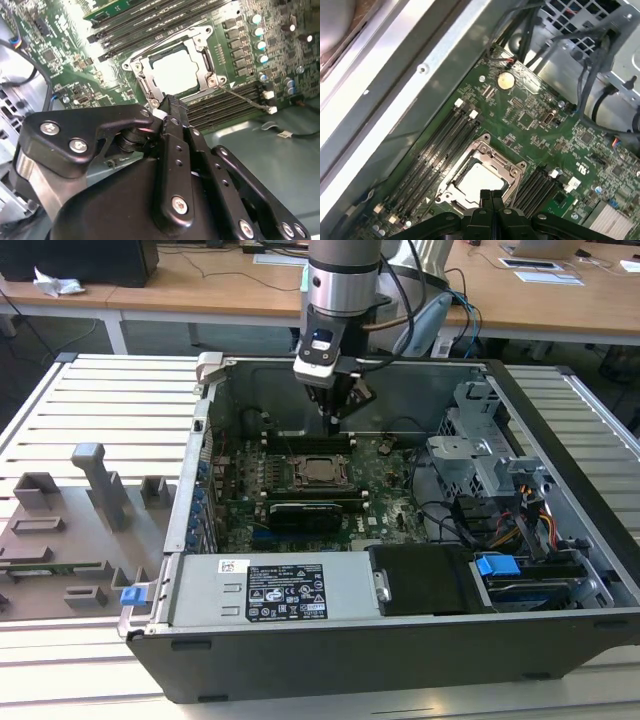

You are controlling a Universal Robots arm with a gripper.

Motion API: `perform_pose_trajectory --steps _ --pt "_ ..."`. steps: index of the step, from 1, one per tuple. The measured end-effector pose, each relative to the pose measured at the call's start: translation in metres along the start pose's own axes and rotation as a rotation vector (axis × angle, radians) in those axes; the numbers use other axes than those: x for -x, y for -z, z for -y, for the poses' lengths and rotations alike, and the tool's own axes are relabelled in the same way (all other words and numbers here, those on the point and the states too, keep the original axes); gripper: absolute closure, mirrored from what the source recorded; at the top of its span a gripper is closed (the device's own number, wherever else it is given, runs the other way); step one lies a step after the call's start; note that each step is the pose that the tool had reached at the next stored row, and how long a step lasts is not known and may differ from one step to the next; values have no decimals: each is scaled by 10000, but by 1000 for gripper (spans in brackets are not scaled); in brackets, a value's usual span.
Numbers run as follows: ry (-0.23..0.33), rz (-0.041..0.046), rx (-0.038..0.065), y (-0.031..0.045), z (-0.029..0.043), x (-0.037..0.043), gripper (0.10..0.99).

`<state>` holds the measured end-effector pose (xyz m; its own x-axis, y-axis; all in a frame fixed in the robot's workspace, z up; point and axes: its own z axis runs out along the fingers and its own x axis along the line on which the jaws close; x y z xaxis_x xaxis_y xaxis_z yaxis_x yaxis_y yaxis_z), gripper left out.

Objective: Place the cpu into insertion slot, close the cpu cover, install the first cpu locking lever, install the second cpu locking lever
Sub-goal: 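Install the first cpu locking lever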

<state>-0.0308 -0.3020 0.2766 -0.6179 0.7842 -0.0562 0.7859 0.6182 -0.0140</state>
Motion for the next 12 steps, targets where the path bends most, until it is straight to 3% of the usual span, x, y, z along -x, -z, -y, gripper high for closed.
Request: perform_pose_trajectory --steps 12 --pt "2070 34 114 0 0 0 980"
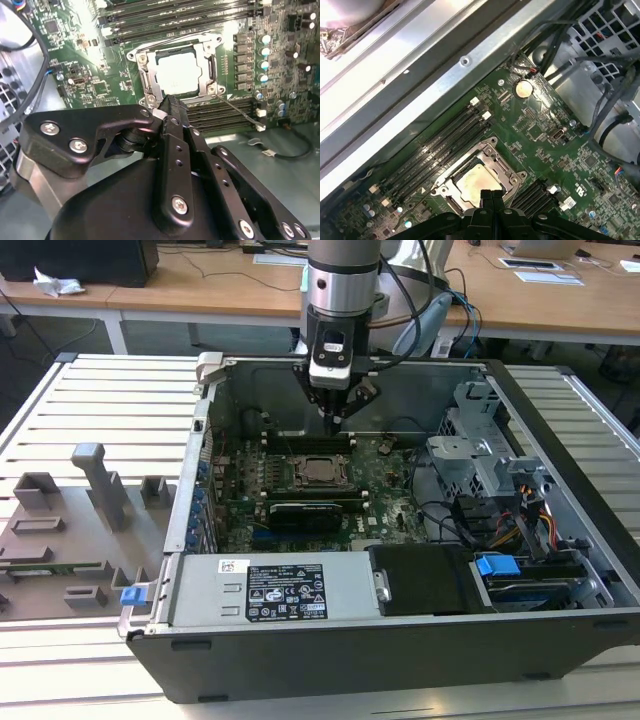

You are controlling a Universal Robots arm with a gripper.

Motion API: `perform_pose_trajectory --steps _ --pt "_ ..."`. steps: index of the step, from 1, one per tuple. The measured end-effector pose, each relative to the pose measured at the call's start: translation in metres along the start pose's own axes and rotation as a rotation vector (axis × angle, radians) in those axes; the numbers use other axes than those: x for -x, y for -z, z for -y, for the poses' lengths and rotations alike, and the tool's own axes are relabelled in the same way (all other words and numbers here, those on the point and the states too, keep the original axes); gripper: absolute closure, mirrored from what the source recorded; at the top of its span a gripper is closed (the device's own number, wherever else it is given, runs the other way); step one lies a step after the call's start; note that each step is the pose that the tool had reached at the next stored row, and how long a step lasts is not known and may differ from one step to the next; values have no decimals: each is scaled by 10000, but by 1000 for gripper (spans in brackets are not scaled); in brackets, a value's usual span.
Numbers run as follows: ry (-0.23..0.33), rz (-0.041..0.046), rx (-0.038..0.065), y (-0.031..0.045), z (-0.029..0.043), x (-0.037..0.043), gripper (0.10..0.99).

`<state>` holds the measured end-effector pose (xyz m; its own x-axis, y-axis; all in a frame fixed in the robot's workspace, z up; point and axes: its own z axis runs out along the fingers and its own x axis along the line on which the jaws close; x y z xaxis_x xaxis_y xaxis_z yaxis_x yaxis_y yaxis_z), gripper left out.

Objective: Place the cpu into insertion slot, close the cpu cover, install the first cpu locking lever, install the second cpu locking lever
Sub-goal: 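Install the first cpu locking lever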

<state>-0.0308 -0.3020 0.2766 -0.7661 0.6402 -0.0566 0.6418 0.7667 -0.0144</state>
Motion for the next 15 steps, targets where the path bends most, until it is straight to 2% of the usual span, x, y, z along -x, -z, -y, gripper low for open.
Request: perform_pose_trajectory --steps 2,15 --pt "400 6 22 0 0 0 980" --pt "2043 30 116 0 0 0 980"
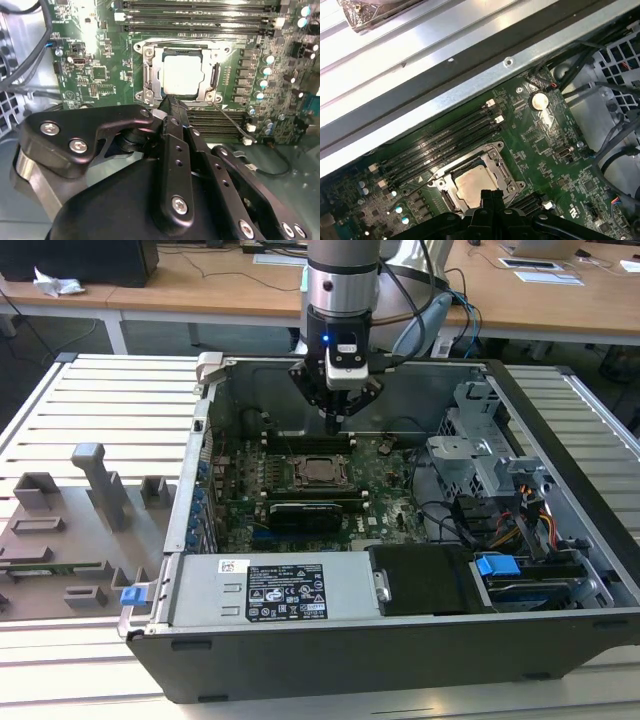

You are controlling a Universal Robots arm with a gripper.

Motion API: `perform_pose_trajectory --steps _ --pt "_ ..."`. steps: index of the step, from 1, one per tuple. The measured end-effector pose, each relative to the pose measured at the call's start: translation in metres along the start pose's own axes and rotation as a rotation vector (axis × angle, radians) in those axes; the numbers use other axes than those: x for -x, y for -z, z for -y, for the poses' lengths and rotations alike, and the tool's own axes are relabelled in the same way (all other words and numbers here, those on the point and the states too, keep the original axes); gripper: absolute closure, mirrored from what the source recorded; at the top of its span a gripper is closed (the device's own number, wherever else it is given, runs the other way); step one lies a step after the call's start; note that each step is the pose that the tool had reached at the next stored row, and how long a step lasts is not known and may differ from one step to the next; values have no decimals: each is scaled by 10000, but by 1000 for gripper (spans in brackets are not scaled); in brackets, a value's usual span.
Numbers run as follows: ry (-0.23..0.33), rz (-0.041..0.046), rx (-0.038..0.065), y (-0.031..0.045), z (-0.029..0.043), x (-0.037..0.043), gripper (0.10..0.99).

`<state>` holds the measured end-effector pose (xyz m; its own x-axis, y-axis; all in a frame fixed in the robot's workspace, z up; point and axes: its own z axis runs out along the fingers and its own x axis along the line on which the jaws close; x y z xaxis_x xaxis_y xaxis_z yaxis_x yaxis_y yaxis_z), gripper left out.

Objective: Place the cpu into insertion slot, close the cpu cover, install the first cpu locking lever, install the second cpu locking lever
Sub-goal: 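Install the first cpu locking lever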

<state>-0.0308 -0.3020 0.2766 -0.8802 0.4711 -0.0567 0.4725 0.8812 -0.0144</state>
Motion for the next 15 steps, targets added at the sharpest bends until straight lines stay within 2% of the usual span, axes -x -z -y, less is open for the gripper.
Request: perform_pose_trajectory --steps 8,15 --pt "1295 19 74 0 0 0 980" --pt "2083 30 118 0 0 0 980"
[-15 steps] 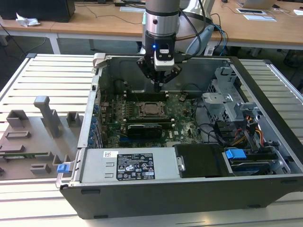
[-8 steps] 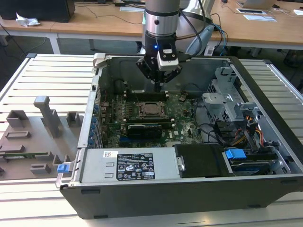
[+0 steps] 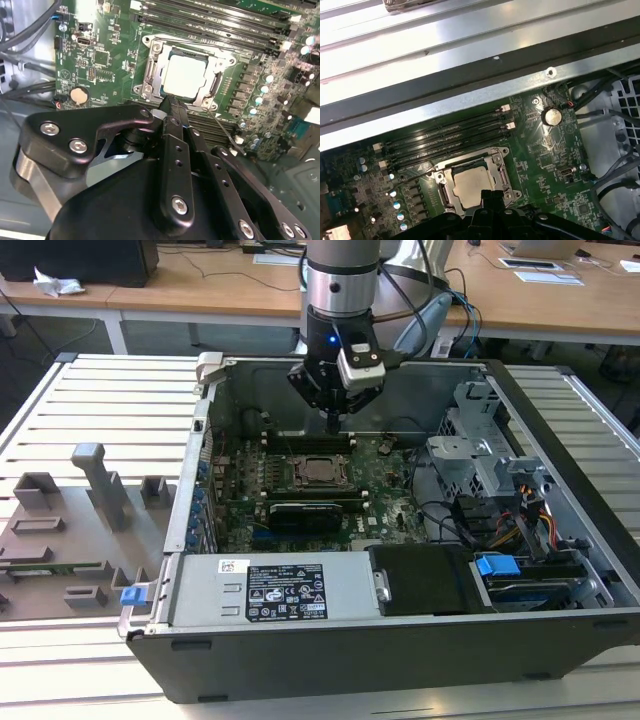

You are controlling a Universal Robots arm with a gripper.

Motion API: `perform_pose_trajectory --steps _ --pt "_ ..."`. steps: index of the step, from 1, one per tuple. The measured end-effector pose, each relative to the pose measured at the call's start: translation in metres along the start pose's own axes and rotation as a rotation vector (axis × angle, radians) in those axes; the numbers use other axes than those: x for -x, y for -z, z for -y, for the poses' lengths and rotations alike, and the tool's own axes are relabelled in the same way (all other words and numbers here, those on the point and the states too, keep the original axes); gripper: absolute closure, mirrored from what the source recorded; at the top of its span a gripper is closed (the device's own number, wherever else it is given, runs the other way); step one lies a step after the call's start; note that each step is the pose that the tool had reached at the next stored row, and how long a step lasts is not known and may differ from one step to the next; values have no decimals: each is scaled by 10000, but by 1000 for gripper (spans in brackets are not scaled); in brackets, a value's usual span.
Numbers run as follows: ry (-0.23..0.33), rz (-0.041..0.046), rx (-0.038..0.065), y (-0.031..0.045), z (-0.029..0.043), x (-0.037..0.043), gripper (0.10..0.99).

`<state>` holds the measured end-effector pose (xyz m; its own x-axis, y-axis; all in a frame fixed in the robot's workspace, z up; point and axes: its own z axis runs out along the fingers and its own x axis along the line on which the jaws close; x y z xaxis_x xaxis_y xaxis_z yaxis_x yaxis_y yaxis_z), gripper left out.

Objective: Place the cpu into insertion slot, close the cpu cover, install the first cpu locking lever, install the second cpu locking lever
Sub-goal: 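Install the first cpu locking lever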

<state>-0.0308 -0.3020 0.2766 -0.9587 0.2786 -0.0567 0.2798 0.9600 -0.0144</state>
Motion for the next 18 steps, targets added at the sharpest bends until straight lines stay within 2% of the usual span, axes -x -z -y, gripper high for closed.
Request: perform_pose_trajectory --steps 6,15,18 --pt "602 8 35 0 0 0 980" --pt "2018 29 114 0 0 0 980" --pt "2246 32 128 0 0 0 980"
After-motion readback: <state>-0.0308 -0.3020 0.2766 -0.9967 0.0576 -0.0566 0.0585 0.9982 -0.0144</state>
